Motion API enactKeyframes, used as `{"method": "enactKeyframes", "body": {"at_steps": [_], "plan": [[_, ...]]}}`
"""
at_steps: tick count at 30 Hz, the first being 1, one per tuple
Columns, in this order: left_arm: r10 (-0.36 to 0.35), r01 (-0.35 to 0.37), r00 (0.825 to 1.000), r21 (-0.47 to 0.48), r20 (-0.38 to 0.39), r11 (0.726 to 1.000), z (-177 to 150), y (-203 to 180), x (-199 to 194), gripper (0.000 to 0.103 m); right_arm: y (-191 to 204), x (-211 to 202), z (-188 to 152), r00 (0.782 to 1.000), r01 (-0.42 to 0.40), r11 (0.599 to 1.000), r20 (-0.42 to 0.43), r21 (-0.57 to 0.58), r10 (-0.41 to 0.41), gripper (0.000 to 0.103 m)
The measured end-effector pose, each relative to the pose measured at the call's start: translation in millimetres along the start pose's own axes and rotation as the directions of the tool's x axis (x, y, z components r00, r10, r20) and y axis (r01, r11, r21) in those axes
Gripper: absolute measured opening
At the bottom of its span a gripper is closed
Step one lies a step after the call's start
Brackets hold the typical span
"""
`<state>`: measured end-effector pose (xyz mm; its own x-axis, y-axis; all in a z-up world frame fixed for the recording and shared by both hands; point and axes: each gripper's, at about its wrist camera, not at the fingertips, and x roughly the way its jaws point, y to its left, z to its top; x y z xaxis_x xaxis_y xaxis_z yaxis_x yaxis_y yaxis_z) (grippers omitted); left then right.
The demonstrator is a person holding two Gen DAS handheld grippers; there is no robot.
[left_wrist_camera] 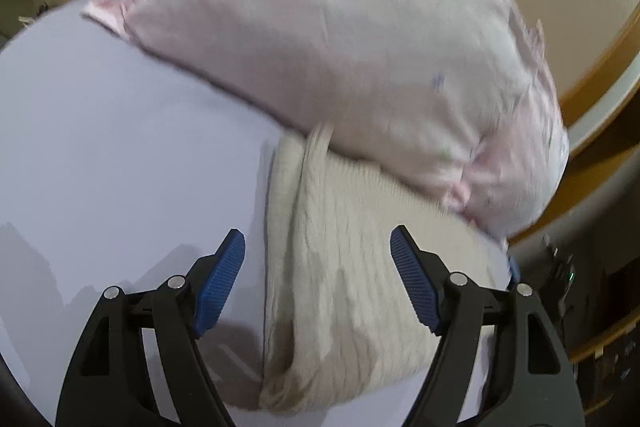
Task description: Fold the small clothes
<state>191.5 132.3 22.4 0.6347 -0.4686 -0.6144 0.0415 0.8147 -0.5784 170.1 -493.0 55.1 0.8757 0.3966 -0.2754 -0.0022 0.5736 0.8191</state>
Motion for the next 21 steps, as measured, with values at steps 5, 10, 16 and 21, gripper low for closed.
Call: {"method": "enactKeyframes", "body": {"at_steps": [5, 10, 16, 21], "plan": [[-0.006, 0.004, 0.998, -0.029, -0.069, 1.000, -15, 3, 25, 0.067, 20, 27, -18, 0.995, 0.012, 0.998, -0.099, -0.057, -0.018, 0.101], [-0.024, 0.012, 0.993, -0.106, -0.119, 0.994, -19, 3, 38, 0.019, 30, 44, -24, 0.988, -0.018, 0.998, -0.154, -0.064, 0.008, 0.101], [-0.215, 0.205, 0.976, -0.174, -0.040, 0.963, -7, -39, 18, 0.014, 33, 34, -17, 0.991, -0.058, 0.997, -0.124, -0.048, 0.052, 0.101], [-0.438, 0.442, 0.895, 0.042, -0.080, 0.896, -7, -187, 35, 0.014, 34, 9, -1, 0.999, -0.027, 0.996, -0.045, -0.081, 0.023, 0.101]]}}
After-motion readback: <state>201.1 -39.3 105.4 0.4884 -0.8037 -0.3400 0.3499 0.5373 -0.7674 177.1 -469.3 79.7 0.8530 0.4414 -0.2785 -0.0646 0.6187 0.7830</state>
